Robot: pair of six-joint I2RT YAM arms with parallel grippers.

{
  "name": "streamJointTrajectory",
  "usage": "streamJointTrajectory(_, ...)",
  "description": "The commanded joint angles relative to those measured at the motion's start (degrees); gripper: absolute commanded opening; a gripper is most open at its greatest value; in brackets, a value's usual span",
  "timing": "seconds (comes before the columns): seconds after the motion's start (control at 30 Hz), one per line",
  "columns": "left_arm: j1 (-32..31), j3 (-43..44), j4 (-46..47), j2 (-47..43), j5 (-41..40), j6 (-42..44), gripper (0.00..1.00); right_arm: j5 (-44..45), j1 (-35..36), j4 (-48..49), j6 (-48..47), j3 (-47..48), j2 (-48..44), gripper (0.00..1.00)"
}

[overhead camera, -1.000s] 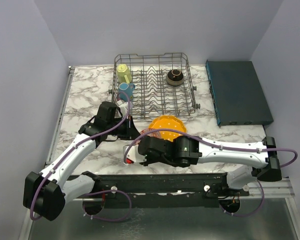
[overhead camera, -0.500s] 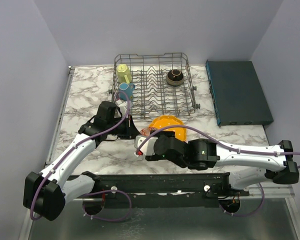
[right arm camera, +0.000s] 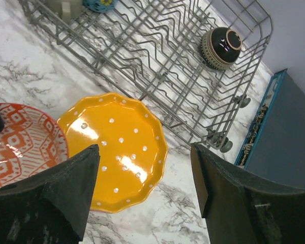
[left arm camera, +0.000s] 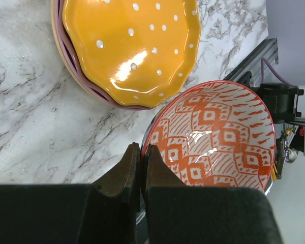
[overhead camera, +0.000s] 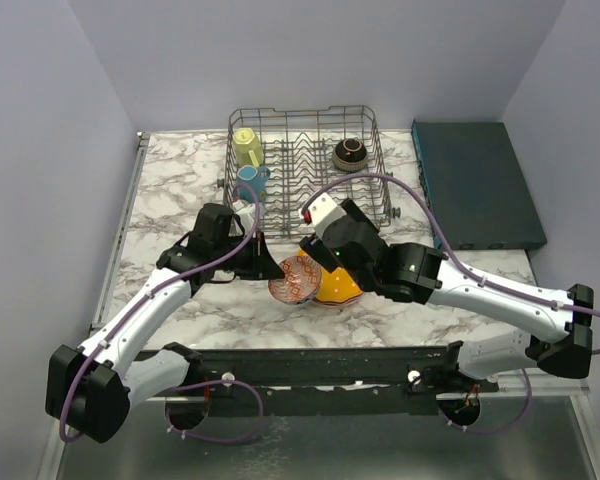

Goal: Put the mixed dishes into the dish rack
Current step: Turn the bowl upside down on the dish rack.

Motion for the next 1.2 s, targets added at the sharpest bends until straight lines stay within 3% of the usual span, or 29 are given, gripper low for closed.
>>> streamJointTrajectory(0.0,-0.1,0.6,1.1,-2.0,-2.3,-0.9,0.0,-2.7,-3.4,0.9,8.7,1.3,-2.1,0.79)
streamJointTrajectory(0.17,-0.1,1.4,1.2,-2.2,-4.4,-2.6,0.0,-8.2,-9.0,1.5,17.0,0.9,-4.5,0.81)
streamJointTrajectory(0.37,-0.1,3.1,2.2,-3.9,-8.1,-5.7,0.0,-23.0,-18.7,0.5,29.2,-1.0,-6.6,0.85)
streamJointTrajectory(0.73,-0.1,2.5,10.3,-5.2,-11.6,-15.8,0.0,-43.9,-30.4,9.1,44.3,-11.3,-12.9,0.9)
streamJointTrajectory(0.93,-0.1,1.5,14.6,-6.3,-13.2,-19.7,0.0,-52.6,-32.5,18.3,51.0,-17.4,-15.4,1.0)
streamJointTrajectory(1.17,-0.1,0.6,19.9,-6.3,-12.6,-23.5,0.0,-60.3,-33.4,28.9,57.4,-22.9,-16.6,1.0)
